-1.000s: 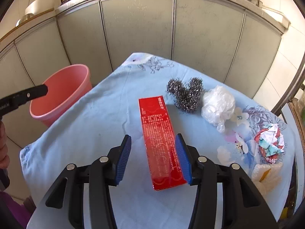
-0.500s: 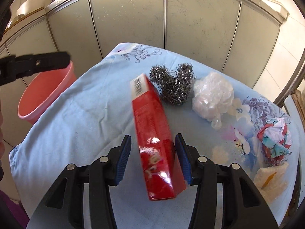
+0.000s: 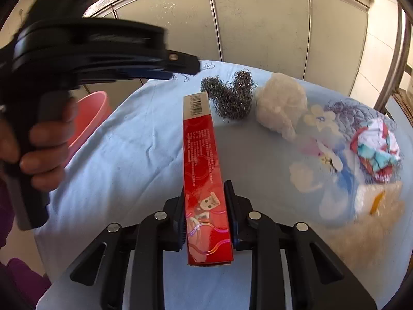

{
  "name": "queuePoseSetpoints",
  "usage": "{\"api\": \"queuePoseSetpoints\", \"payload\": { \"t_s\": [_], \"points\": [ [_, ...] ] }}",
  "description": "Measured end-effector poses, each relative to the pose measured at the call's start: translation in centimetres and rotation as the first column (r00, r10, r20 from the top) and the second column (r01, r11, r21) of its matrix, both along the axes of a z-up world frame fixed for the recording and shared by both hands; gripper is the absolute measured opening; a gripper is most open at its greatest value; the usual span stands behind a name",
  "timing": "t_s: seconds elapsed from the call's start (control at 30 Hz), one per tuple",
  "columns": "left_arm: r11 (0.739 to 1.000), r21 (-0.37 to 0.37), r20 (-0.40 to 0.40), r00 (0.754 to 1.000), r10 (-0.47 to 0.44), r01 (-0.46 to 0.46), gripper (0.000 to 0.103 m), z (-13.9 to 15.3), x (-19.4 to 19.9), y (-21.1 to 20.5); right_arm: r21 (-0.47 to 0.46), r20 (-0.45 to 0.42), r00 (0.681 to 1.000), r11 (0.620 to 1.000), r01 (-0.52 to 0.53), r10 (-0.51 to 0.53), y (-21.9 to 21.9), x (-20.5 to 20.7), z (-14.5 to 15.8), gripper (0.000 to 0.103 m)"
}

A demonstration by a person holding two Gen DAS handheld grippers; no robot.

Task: Collect trash
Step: 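Grasp the red box with the right gripper while the left gripper grasps a steel wool scrubber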

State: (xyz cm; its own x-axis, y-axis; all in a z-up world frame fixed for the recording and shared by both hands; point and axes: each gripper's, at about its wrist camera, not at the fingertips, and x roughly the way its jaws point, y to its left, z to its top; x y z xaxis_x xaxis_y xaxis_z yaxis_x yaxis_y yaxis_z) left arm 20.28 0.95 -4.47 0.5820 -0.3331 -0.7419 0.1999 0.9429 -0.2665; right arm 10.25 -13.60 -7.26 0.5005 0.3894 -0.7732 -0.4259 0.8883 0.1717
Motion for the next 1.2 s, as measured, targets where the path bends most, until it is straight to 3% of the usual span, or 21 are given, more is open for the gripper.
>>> {"api": "queuePoseSetpoints", "payload": {
  "t_s": [0.37, 0.43, 0.5, 0.57, 1.2],
  "points": [
    [0.998, 0.064, -0.032, 0.999, 0.01, -0.008, 0.038, -2.5, 2.2, -2.6, 0.018, -0.037, 0.998, 0.998, 0.054, -0.053, -1.6, -2.8, -1.0, 0.026],
    [0.997, 0.078, -0.033, 0.999, 0.01, -0.008, 0.033, -2.8, 2.2, -2.9, 0.025, -0.041, 0.997, 0.998, 0.064, -0.063, -1.9, -2.9, -1.1, 0.026],
    [0.996, 0.092, -0.016, 1.0, 0.013, -0.012, 0.021, -2.8, 2.0, -3.0, 0.024, -0.041, 0.997, 0.998, 0.065, -0.064, -2.1, -2.6, -1.0, 0.026],
    [0.995, 0.099, -0.007, 1.0, 0.016, -0.016, 0.018, -2.7, 1.7, -2.9, 0.022, -0.039, 0.997, 0.998, 0.066, -0.065, -1.9, -2.4, -1.0, 0.026],
    [0.987, 0.079, 0.146, 0.981, 0.126, -0.138, 0.016, 2.8, -6.9, 2.0, 0.03, 0.006, 0.988, 0.988, 0.155, -0.155, -4.7, -4.2, 1.0, 0.026]
  ]
}}
